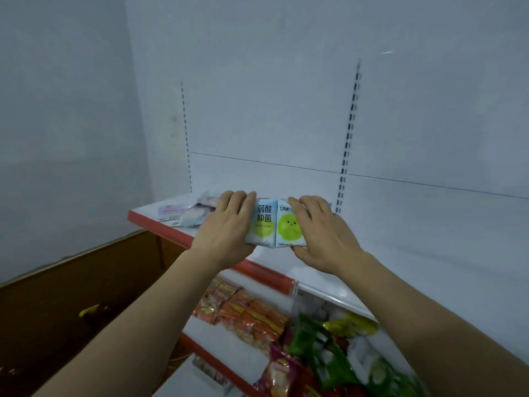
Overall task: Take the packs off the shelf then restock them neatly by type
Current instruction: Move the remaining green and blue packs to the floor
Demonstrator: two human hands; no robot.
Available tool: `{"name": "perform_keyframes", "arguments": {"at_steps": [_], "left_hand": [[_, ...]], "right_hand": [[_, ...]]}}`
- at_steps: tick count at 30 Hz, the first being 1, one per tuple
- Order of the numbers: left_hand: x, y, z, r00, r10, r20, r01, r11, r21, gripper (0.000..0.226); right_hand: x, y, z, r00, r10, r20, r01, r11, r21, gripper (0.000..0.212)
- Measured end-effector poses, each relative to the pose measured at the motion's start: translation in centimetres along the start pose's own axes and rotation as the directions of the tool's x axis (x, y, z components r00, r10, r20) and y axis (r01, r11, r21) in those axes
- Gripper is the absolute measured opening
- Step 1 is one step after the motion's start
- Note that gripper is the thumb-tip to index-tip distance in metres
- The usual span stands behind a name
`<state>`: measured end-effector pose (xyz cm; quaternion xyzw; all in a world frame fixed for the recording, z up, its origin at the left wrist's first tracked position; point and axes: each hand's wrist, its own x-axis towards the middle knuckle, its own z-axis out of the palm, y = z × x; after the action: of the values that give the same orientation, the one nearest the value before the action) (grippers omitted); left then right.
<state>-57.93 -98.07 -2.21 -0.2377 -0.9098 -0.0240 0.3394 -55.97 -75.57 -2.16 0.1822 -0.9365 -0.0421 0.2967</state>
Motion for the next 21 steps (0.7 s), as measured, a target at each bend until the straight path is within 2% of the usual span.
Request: {"name": "perform_keyframes", "arguments": {"at_steps": [5, 12, 17, 21], "left_hand": [[3.7, 11.8, 1.1, 0.985, 0.153, -0.085, -0.165, 0.974, -0.156, 0.092], [5.9, 30.3, 0.2, 0.920, 0.353, -0.168, -0.389, 0.870, -0.304, 0.099], [4.8, 43.7, -1.6, 0.848, 0.473, -0.240, -0.530, 0.736, -0.421, 0.099], [3.2, 54.2, -3.4, 0.757, 0.576, -0.308, -0.645, 0.589, -0.486, 0.099]], "right_hand": [[-9.3, 8.2, -4.6, 0.983, 0.181, 0.010, -0.178, 0.976, -0.125, 0.092], [-24.9, 17.2, -12.7, 0.914, 0.406, 0.008, -0.387, 0.877, -0.284, 0.094], [-37.0, 20.8, -18.7, 0.824, 0.566, -0.017, -0.530, 0.760, -0.376, 0.091], [-46.7, 22.7, -23.3, 0.723, 0.689, -0.048, -0.628, 0.626, -0.462, 0.094]]}}
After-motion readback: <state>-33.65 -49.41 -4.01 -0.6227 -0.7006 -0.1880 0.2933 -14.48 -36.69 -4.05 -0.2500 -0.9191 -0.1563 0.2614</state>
